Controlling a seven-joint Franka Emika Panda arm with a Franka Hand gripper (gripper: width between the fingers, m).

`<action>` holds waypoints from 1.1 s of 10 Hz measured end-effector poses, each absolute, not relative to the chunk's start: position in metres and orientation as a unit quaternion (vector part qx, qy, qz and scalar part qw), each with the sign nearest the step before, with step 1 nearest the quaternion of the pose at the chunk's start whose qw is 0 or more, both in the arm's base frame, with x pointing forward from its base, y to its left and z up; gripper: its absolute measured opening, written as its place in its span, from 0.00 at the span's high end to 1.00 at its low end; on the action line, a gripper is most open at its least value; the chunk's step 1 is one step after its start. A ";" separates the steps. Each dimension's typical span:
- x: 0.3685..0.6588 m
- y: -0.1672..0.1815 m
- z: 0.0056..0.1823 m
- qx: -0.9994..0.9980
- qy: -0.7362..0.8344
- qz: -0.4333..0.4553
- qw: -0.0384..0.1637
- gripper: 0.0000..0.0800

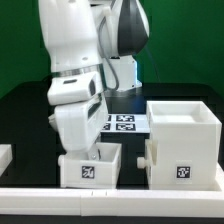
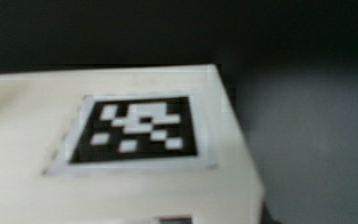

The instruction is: Assemble drawer

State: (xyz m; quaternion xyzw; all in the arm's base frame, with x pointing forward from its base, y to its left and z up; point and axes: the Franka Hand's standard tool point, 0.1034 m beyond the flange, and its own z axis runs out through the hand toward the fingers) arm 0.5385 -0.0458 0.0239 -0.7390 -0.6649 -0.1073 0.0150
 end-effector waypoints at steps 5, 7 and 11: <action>0.543 -0.016 0.057 -0.731 -0.677 -0.082 0.024 0.96; 0.541 -0.019 0.055 -0.739 -0.669 -0.079 0.028 0.96; 0.538 -0.025 0.050 -0.718 -0.691 -0.080 0.038 0.96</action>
Offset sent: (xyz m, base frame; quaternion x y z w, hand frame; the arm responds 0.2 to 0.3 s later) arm 0.0001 0.0193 0.0147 0.0305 -0.0559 -0.0451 0.9970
